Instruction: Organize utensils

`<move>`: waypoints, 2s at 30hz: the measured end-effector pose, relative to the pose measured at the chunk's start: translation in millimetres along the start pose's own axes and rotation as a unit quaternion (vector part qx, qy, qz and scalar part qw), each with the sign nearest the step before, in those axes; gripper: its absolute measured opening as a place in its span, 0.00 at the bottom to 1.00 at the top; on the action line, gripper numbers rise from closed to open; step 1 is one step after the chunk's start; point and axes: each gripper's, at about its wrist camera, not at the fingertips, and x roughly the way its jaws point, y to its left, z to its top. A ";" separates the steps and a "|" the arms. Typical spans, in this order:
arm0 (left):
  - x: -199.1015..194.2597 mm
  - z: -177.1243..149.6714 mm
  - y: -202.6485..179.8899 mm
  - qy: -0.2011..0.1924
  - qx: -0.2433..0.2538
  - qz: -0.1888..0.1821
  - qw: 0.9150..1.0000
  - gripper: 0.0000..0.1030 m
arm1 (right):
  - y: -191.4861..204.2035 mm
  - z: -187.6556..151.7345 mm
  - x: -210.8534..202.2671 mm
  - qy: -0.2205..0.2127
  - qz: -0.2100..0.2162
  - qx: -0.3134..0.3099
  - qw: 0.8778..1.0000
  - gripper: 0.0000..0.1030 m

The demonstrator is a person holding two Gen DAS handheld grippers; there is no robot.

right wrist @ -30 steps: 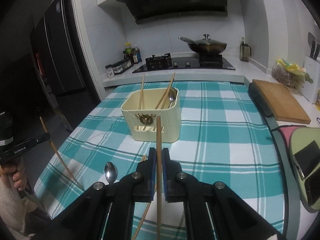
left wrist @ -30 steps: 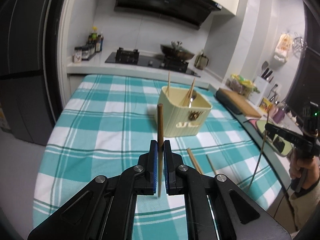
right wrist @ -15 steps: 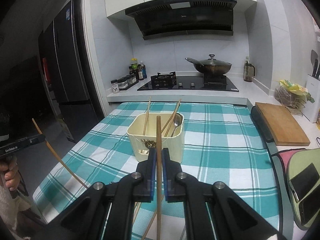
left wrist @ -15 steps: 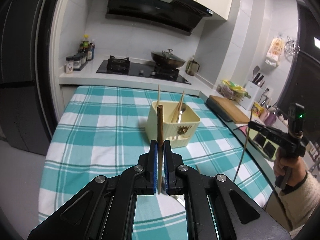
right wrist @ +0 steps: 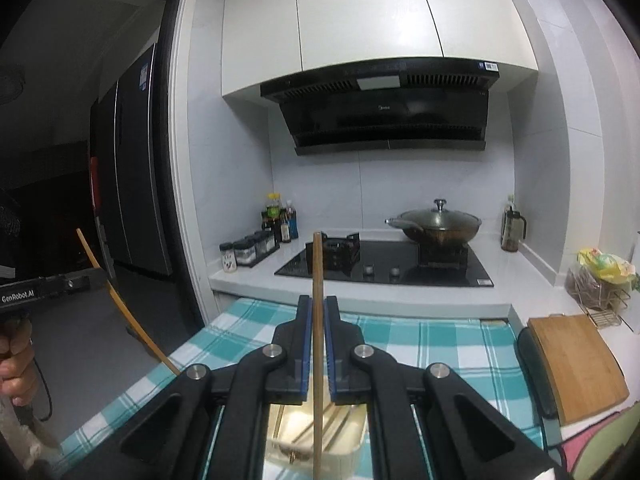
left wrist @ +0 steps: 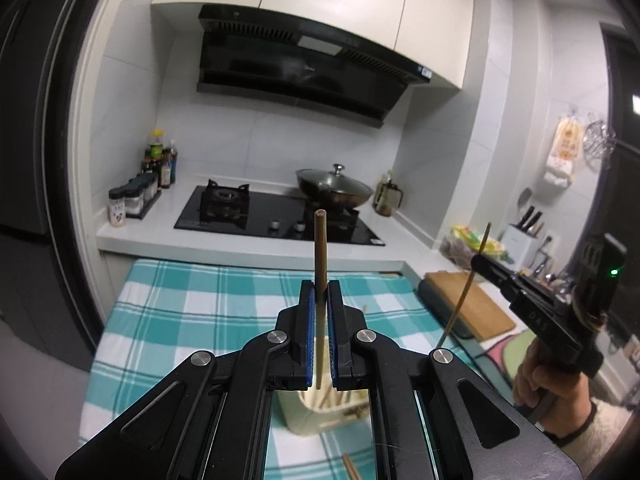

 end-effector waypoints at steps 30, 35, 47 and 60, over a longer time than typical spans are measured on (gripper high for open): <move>40.1 -131.0 34.0 0.172 0.009 0.063 0.983 0.93 | -42.5 -119.1 35.6 0.223 -0.024 0.038 0.974 0.52; 1.6 -237.5 75.1 0.226 -0.027 0.132 0.965 0.93 | -48.8 -219.1 -36.3 0.290 -0.067 0.043 0.954 0.54; 27.1 -317.5 75.0 0.246 0.003 0.188 0.951 0.99 | -43.7 -315.1 -81.0 0.320 -0.158 0.043 0.933 0.55; 25.7 -318.0 76.4 0.246 -0.006 0.188 0.951 1.00 | -47.1 -316.1 -79.8 0.319 -0.158 0.049 0.933 0.57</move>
